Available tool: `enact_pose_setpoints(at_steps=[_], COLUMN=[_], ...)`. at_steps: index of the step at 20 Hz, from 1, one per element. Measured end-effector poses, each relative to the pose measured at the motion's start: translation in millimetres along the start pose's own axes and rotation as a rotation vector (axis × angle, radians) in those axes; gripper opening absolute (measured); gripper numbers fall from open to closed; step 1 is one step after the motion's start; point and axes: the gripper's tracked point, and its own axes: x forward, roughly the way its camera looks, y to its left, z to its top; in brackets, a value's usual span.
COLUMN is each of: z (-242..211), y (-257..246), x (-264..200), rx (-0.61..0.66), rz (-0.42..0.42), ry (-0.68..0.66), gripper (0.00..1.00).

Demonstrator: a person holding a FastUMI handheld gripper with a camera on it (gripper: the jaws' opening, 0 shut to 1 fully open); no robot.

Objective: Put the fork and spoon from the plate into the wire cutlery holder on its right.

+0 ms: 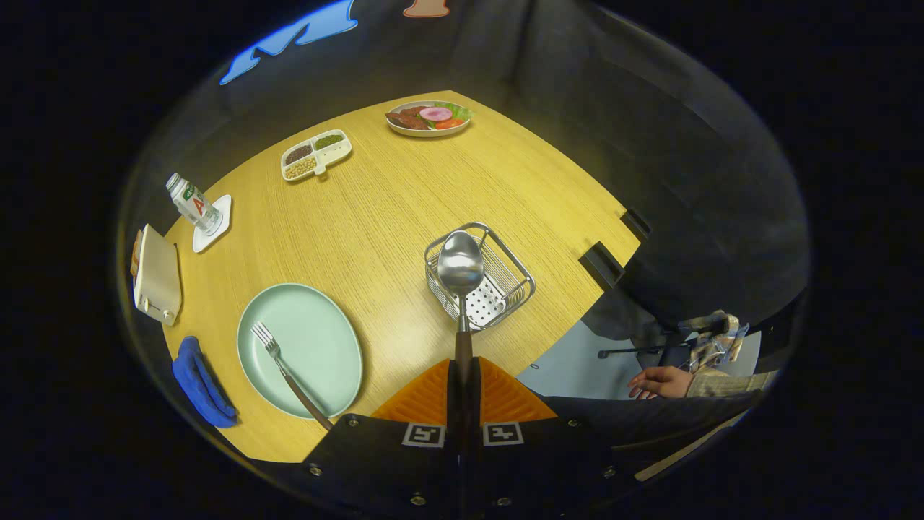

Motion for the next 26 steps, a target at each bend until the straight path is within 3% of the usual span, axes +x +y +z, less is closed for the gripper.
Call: enact_pose_setpoints(at_steps=[7, 9, 10, 12, 19, 26], z=[21, 30, 32, 37, 45, 34], y=[-12, -10, -11, -12, 6, 49], x=[-6, -8, -10, -13, -26, -31], rx=[0.029, 0.032, 0.025, 0.002, -0.143, -0.288], rz=[-0.011, 0.009, 0.009, 0.001, 0.0, 0.075], ry=[-0.025, -0.055, -0.064, -0.081, -0.145, -0.165], gripper=[0.15, 0.24, 0.24, 0.4, 0.41, 0.41])
